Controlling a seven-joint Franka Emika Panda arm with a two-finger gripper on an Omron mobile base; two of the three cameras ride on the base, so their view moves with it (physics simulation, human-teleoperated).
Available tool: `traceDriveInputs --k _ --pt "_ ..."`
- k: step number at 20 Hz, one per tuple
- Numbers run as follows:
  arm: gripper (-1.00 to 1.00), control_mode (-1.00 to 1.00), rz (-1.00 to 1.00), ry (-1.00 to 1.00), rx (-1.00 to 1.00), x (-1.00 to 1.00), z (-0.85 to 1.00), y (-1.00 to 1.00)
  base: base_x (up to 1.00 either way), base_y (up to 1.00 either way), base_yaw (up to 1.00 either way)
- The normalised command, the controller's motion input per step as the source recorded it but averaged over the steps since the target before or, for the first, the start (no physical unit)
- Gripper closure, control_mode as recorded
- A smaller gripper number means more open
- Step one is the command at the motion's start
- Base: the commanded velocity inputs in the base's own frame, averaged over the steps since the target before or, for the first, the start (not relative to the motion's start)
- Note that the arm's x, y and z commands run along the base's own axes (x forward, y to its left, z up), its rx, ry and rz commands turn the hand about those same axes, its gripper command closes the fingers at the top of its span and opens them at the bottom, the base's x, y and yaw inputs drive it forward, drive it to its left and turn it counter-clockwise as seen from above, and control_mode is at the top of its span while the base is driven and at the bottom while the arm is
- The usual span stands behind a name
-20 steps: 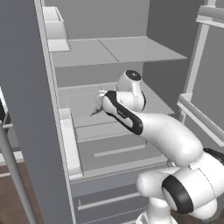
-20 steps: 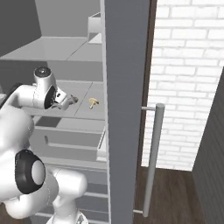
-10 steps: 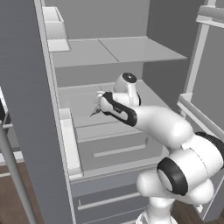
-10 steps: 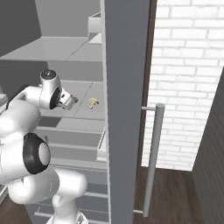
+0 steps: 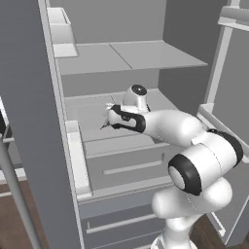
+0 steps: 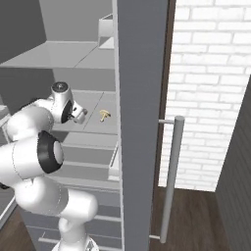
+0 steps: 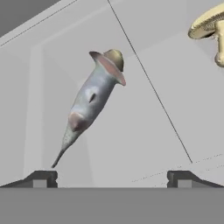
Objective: Place one mushroom and one fish in each tupperware on the nearby counter, to pack two identical lunches.
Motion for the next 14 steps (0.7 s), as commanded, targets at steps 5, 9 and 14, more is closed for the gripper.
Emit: traceDriveInputs --k 5,9,14 --pt "-1.0 -1.0 -0.04 0.0 -0.04 0.58 -0.15 0.21 0.0 0.0 0.0" --pt "-1.0 -1.0 -0.03 0.0 -0.05 0.52 -0.11 0.32 0.0 0.0 0.0" --pt "-1.0 -1.0 -0.04 -0.01 -0.02 0.22 -0.25 0.2 0.0 0.0 0.0"
